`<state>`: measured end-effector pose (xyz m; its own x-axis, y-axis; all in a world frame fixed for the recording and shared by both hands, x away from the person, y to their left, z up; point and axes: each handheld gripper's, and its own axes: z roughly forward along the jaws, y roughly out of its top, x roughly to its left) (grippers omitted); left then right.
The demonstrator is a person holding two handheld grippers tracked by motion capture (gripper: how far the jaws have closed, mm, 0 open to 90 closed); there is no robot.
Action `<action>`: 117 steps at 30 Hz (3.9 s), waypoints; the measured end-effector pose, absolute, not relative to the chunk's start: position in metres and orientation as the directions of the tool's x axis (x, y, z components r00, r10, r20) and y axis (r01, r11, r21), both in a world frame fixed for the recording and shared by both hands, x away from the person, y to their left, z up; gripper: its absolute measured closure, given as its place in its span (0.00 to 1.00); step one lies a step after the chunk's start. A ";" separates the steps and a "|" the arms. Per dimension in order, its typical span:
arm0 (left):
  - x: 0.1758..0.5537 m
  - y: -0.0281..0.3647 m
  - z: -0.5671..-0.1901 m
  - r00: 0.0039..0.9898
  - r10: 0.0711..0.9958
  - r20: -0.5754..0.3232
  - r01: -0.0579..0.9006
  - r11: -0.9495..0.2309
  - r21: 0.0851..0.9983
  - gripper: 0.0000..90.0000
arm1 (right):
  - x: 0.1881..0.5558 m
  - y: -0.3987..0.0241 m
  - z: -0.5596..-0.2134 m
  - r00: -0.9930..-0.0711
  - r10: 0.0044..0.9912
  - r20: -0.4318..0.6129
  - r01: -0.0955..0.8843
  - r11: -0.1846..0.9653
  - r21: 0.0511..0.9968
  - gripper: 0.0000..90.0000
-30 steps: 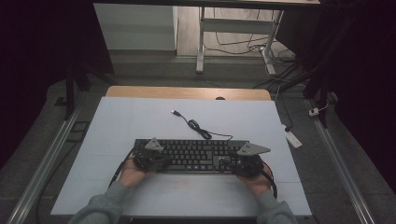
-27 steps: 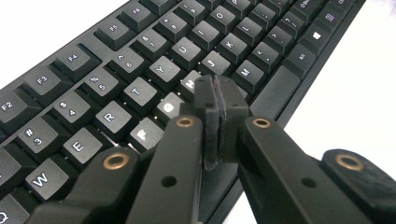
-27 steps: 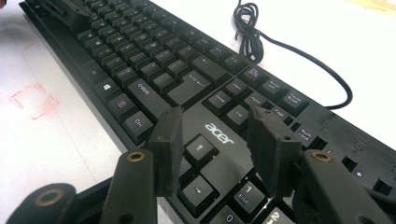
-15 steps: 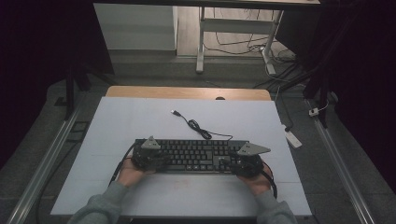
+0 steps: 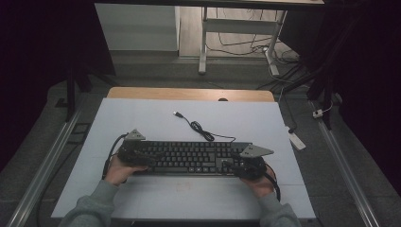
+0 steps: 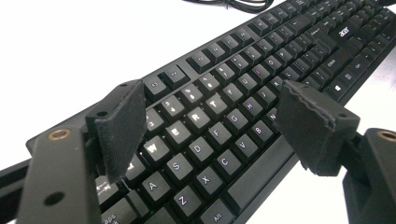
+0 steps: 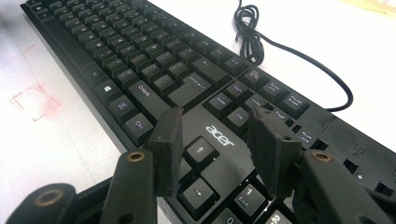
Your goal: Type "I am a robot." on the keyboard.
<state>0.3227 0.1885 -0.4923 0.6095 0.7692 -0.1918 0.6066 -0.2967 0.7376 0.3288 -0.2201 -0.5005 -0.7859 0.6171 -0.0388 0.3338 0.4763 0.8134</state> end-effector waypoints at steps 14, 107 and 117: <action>0.322 0.189 -0.491 0.621 0.762 -0.183 0.600 -0.312 0.737 0.27 | 0.330 -0.215 -0.499 -0.793 0.607 -0.037 0.322 0.472 0.821 0.62; 0.322 0.186 -0.493 0.650 0.744 -0.157 0.584 -0.357 0.729 0.27 | 0.378 -0.080 -0.517 -0.865 0.501 -0.025 0.321 0.592 0.739 0.99; 0.322 0.187 -0.493 0.644 0.749 -0.159 0.584 -0.346 0.734 0.27 | 0.370 -0.098 -0.499 -0.856 0.516 -0.017 0.300 0.524 0.797 0.99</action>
<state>0.3217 0.1875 -0.4928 0.6438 0.7486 -0.1585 0.5837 -0.3464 0.7344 0.3702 -0.0980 -0.4987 -0.8562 0.5164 -0.0174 0.3000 0.5243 0.7970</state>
